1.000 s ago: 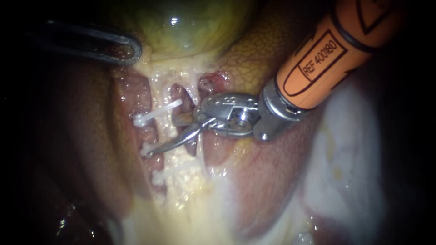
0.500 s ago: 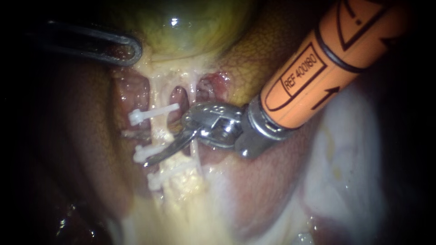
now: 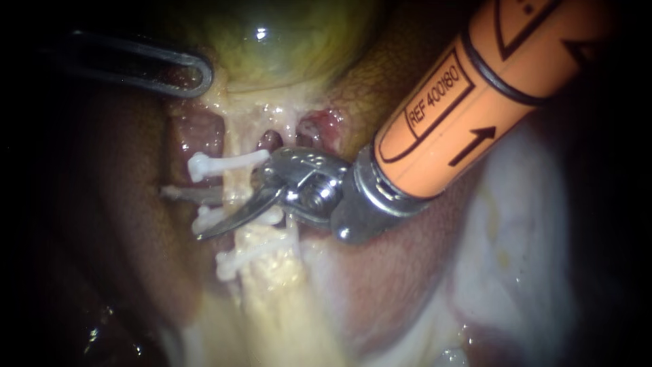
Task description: Go to the cutting position left tube
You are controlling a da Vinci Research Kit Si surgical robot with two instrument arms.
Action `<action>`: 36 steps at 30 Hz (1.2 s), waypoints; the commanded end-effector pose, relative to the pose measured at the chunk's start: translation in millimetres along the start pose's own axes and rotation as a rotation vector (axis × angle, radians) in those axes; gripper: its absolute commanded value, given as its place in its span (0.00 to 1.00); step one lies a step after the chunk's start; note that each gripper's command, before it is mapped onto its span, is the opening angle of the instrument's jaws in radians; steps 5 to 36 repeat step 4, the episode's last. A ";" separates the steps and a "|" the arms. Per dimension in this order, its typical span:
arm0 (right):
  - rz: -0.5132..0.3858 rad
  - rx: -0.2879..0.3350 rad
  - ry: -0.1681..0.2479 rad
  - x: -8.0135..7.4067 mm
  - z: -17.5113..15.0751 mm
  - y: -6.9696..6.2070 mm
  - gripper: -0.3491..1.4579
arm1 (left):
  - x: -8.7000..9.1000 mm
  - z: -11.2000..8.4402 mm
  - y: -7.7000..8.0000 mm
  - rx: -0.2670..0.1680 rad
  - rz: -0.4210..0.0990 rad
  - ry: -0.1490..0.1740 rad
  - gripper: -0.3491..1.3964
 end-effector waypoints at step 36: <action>0.000 0.000 -0.001 -0.1 0.0 0.1 0.73 | 0.0 0.0 0.0 0.000 0.000 0.000 0.00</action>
